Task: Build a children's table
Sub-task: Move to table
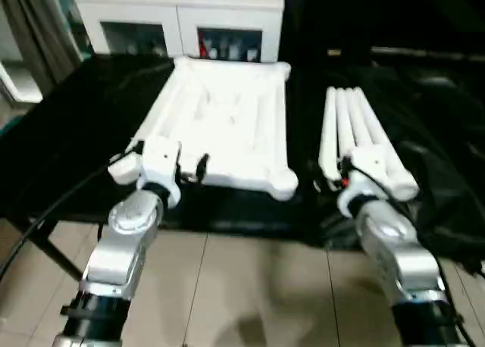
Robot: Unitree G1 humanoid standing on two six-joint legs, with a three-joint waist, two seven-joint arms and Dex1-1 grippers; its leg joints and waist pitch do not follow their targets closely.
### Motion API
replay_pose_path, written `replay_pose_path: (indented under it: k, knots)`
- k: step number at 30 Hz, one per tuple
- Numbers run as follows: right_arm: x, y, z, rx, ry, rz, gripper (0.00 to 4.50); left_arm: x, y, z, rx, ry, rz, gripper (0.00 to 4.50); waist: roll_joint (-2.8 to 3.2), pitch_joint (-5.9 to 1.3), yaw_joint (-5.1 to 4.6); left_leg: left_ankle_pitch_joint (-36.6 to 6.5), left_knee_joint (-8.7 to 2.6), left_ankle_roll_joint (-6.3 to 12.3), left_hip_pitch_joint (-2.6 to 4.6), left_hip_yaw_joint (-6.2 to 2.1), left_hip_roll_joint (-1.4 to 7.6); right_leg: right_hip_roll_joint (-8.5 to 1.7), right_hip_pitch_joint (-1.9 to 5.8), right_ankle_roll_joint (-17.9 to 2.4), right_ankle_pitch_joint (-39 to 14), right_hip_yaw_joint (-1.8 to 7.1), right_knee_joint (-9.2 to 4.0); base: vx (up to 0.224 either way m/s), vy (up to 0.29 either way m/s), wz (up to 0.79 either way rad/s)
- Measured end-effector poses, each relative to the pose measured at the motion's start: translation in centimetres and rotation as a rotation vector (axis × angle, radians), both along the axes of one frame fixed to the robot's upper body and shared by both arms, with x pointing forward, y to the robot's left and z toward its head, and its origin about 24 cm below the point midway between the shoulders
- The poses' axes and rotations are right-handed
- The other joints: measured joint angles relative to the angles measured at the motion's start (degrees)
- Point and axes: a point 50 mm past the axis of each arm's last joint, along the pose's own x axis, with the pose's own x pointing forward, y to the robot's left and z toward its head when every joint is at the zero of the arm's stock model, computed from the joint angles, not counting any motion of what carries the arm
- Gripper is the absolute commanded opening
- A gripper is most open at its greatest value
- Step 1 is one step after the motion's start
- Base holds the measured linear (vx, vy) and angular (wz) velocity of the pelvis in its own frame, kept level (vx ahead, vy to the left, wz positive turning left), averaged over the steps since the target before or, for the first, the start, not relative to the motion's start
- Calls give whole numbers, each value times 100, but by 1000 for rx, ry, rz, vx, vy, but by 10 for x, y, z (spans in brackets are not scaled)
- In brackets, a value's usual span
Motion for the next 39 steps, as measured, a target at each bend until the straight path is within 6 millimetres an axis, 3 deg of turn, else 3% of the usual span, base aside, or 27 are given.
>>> replay_pose_path:
  k: [1,2,3,4,5,6,7,8,9,10,11,12,13,14,15,16,19,20,22,26,30,33,36,37,39]
  knots:
    - [0,0,1,-3,-4,4,381,-2,-1,-2,-1,5,-13,445,119,-33,24,42,-266,-17,-32,-6,103,93,55,-5,-20,-82,-52,171,58,8]
    - [0,2,2,2,-8,10,381,-3,0,-4,2,13,-23,445,221,-60,41,225,-306,-461,-44,-37,218,154,102,19,-80,-196,-51,171,58,8]
    - [0,8,2,8,-6,33,381,-5,3,-7,6,25,-19,445,202,-63,-17,170,-305,-413,11,-80,197,94,20,-86,-142,-265,79,220,77,-1]
    - [2,17,5,16,-14,64,381,-7,6,-11,8,39,-13,445,162,-76,-92,134,-296,-376,14,-83,152,25,-116,-140,-181,-314,366,198,58,0]
    - [2,19,7,16,-26,76,381,-7,8,-12,11,45,-10,445,159,-79,-117,97,-292,-343,31,-80,112,-46,-357,-63,-199,-336,690,198,58,0]
    - [2,18,8,11,-27,74,381,-7,7,-10,9,41,-12,445,145,-87,-131,77,-293,-328,43,-74,87,-85,-508,54,-157,-338,751,112,47,0]
    - [2,16,8,5,-28,70,381,-6,6,-9,7,36,-14,445,99,-105,-143,63,-304,-320,52,-48,46,-144,-656,187,-77,-325,710,76,11,-3]
    - [2,13,8,-1,-29,65,381,-6,5,-8,4,33,-18,445,-5,-114,-158,34,-306,-317,81,10,-30,-229,-787,238,40,-237,472,76,11,-3]
    - [2,11,9,-3,-30,68,381,-6,4,-8,2,30,-19,445,-156,-113,-165,-6,-285,-338,112,99,-117,-326,-760,160,362,-140,212,75,-36,0]
    - [2,8,8,-7,-26,68,381,-7,1,-10,-10,37,-25,445,-187,-96,-159,-47,-254,-313,113,109,-126,-312,-744,154,387,-92,286,55,-79,3]
    - [1,4,8,-14,-23,62,381,-7,-4,-12,-18,43,-42,445,-169,-82,-111,-112,-162,-105,114,84,-115,-283,-674,93,346,-91,224,55,-79,3]
    - [2,1,9,-23,-24,62,381,-8,-7,-12,-19,47,-60,445,-148,-74,-89,-132,-69,-72,98,53,-80,-221,-586,70,359,-103,142,36,-79,-3]
    - [2,1,10,-25,-28,67,381,-8,-7,-12,-18,46,-62,445,-119,-73,-82,-123,-46,-90,97,39,-38,-184,-514,36,369,-134,111,0,0,0]
    - [2,0,12,-24,-37,72,381,-7,-6,-11,-15,42,-60,445,-30,-73,-83,-73,-112,-260,86,0,61,-110,-436,20,360,-214,87,0,0,0]
    - [2,0,13,-23,-39,73,381,-7,-2,-10,-9,41,-52,445,-4,-66,-93,-55,-140,-445,110,8,108,-96,-394,20,356,-256,67,0,0,0]
    - [2,3,13,-19,-40,81,381,-7,2,-10,-3,40,-43,445,4,-62,-134,-53,-161,-491,123,31,140,-93,-368,16,356,-280,15,79,53,6]
    - [1,13,12,-7,-36,122,381,-6,10,-9,5,41,-17,445,31,-31,-270,-72,-248,-496,227,99,149,-148,-327,-295,339,-359,-44,68,54,8]
    - [1,13,12,-7,-37,125,381,-6,11,-8,3,38,-16,445,29,-32,-293,-67,-278,-471,265,138,148,-171,-255,-325,318,-365,-53,52,51,8]
    - [1,11,12,-14,-38,120,381,-5,7,-8,-2,36,-27,445,27,-34,-276,-62,-315,-439,266,191,147,-198,-206,-284,288,-360,-88,27,18,3]
    - [2,10,12,-4,-39,111,381,-3,2,-4,-11,26,-47,445,35,-39,-271,-95,-353,-394,285,243,155,-218,-169,-208,244,-378,-147,34,9,2]
    - [1,21,10,30,-35,118,381,-2,4,-6,-11,36,-41,445,34,-39,-295,-135,-392,-329,333,244,144,-226,-167,-324,171,-398,-144,94,10,1]
    - [-2,25,6,43,-21,102,381,-2,3,-6,-13,39,-45,445,32,-41,-265,-170,-391,-271,299,246,133,-228,-143,-274,122,-392,-151,37,1,1]
    - [-3,25,3,46,-10,95,381,-2,3,-6,-12,40,-50,445,35,-43,-247,-204,-388,-257,312,243,130,-227,-111,-213,77,-391,-156,20,1,3]
    - [-3,25,3,46,-6,96,381,-2,3,-6,-12,40,-53,445,42,-46,-270,-212,-394,-272,352,229,131,-226,-115,-223,65,-398,-137,94,-12,7]
    - [-3,27,3,41,-4,106,381,-2,6,-6,-3,43,-57,445,35,-46,-310,-239,-390,-304,405,196,95,-246,-204,-414,-55,-382,43,91,-20,5]
